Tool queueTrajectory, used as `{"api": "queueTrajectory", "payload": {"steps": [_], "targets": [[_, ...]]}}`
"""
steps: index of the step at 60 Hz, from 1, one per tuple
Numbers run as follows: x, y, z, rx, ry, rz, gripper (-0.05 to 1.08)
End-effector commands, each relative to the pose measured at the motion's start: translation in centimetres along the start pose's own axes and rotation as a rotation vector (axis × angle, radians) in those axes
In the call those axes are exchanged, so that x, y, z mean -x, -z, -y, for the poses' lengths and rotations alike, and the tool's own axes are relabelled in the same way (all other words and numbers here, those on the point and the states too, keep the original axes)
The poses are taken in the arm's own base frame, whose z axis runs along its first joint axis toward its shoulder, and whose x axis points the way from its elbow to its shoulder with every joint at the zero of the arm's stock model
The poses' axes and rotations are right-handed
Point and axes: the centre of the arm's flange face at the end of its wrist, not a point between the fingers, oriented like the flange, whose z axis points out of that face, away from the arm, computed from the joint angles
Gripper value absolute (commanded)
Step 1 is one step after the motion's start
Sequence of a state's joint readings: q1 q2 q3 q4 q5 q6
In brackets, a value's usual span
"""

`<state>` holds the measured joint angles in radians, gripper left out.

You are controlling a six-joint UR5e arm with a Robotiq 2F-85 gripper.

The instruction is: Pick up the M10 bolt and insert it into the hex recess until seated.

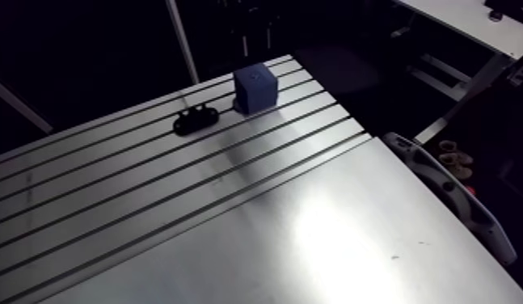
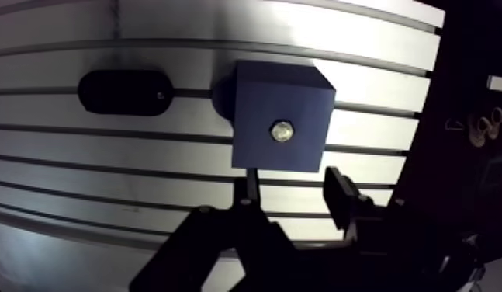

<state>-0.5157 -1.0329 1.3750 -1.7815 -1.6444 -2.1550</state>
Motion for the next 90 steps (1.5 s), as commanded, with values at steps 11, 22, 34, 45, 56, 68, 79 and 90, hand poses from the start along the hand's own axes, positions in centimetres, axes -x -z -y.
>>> {"api": "queueTrajectory", "payload": {"steps": [11,22,34,45,56,68,79,90], "targets": [[-0.6,-1.2,0.5,-0.007,-0.105,0.019,1.08],[-0.8,-1.3,0.0,0.008,-0.102,-0.004,1.07],[-0.8,-1.7,0.0,0.003,-0.099,-0.003,1.07],[-0.9,-2.8,0.1,-0.007,-0.097,0.012,1.07],[-0.9,-3.5,0.0,-0.015,-0.076,0.022,1.07],[-1.0,-3.7,-0.2,-0.013,-0.073,0.018,1.07],[-1.0,-3.8,-0.3,-0.008,-0.047,0.009,1.07],[-0.9,-4.1,-0.2,-0.011,-0.041,0.013,1.07]]}}
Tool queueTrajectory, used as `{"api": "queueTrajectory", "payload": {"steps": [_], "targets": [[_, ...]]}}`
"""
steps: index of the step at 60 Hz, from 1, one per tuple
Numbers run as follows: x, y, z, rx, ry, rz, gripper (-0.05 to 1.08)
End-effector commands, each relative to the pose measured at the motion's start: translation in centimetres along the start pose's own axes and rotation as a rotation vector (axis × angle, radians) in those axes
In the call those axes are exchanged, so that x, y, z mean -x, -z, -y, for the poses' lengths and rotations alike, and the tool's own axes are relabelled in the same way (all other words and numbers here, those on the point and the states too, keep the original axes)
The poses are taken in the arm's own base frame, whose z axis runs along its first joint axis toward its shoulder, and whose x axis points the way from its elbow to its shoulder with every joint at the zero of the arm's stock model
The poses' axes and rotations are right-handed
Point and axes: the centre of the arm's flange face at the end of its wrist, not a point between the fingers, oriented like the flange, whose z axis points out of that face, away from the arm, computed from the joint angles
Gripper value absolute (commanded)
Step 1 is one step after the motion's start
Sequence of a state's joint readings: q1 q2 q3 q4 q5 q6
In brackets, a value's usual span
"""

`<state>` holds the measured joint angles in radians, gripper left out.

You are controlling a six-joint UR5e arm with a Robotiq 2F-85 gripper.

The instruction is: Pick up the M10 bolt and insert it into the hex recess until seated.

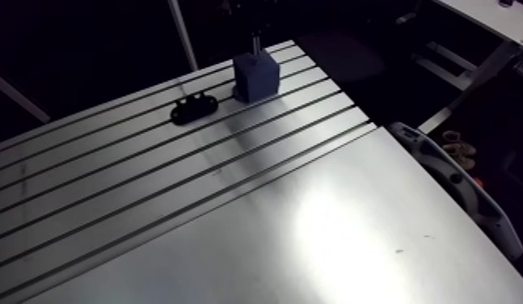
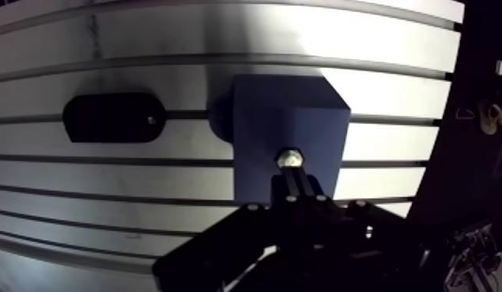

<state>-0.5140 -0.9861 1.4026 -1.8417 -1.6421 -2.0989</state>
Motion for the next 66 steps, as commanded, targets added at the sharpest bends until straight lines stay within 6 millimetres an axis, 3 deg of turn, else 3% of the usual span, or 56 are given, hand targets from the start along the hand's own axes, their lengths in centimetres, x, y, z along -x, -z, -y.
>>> {"api": "queueTrajectory", "payload": {"steps": [1,23,66], "targets": [[0.1,-0.3,0.0,-0.001,0.013,0.002,1.07],[-0.1,-1.3,-0.1,-0.008,0.017,0.014,1.07],[0.0,-1.4,-0.3,-0.01,0.026,0.015,1.07]]}}
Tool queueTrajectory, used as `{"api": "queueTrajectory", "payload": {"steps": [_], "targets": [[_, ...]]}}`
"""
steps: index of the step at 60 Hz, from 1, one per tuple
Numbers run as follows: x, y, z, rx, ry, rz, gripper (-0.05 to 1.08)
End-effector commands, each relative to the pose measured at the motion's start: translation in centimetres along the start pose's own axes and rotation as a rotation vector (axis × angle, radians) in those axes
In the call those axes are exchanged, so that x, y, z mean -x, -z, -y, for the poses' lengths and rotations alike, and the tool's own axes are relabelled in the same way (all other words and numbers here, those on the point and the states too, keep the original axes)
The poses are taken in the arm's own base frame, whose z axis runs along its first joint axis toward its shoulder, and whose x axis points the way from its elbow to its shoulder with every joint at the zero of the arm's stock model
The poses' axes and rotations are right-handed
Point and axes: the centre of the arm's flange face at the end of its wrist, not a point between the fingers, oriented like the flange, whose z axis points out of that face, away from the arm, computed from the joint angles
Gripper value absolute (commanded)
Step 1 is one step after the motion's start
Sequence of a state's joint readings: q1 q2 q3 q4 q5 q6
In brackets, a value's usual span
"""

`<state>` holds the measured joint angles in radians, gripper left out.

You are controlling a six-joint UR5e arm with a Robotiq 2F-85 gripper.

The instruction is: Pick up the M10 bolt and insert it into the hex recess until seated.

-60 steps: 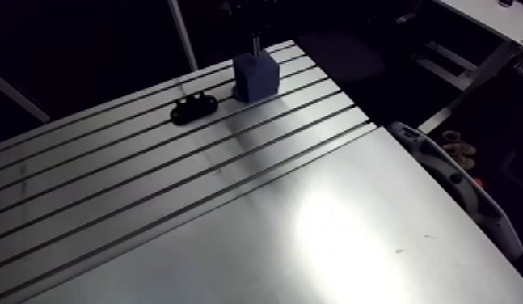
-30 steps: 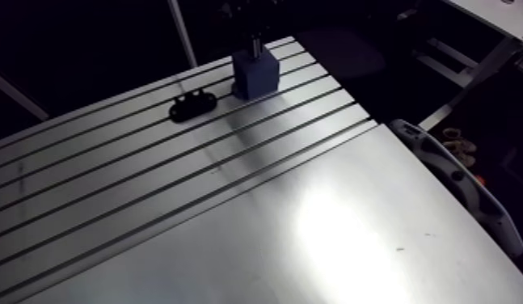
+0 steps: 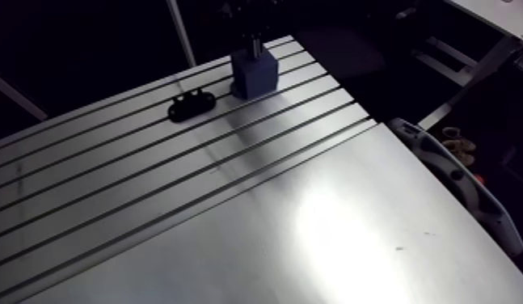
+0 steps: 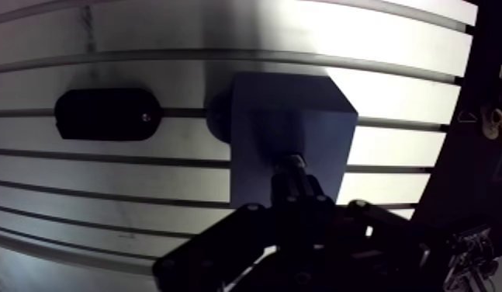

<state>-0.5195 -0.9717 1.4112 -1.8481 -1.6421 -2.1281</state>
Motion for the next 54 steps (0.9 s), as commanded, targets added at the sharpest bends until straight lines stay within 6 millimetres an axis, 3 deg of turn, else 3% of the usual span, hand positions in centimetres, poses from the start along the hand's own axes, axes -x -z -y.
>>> {"api": "queueTrajectory", "payload": {"steps": [1,54], "targets": [[-0.02,-0.03,0.06,0.0,0.001,0.0,1.07],[-0.42,-0.46,-0.15,-0.002,0.005,0.004,1.07]]}}
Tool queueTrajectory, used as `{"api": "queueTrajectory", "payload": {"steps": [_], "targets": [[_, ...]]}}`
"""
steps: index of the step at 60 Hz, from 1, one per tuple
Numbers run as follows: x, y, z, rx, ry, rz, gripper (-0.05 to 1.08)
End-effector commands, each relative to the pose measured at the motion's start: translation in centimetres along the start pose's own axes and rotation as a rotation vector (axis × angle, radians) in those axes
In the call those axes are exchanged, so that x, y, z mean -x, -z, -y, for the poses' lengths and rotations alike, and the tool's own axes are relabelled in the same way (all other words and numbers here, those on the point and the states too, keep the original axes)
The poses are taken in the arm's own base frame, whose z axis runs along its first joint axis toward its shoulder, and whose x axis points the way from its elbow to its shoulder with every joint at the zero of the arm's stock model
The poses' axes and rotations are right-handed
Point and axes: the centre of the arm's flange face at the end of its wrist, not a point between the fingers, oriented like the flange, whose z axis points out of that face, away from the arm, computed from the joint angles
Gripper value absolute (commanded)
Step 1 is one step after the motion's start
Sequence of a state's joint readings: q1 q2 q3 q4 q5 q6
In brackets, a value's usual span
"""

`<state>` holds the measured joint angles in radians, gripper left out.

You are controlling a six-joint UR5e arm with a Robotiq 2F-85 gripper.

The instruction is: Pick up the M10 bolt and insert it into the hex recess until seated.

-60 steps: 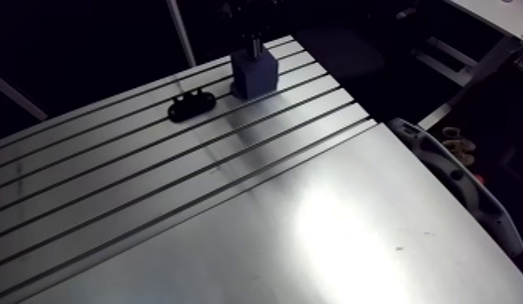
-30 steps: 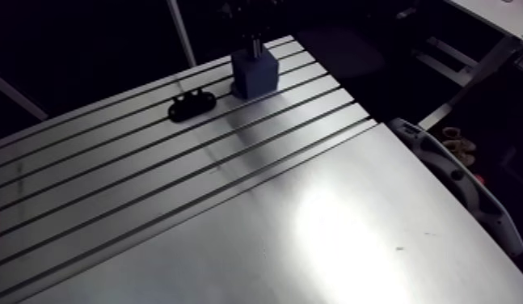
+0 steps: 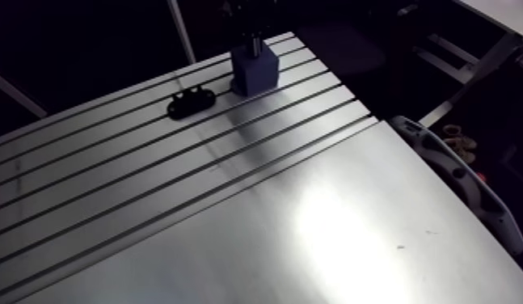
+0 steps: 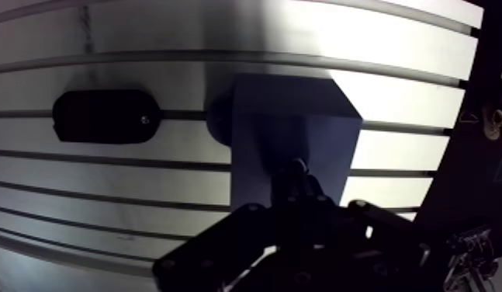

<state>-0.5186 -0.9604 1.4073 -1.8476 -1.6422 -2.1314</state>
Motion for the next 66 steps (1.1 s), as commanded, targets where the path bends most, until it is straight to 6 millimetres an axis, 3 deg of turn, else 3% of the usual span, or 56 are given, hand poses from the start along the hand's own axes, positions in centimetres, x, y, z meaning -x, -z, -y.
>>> {"api": "queueTrajectory", "payload": {"steps": [1,66], "targets": [[-0.1,0.1,-0.1,0.002,0.0,-0.003,1.07],[0.3,2.8,-0.7,0.021,0.01,-0.03,1.05]]}}
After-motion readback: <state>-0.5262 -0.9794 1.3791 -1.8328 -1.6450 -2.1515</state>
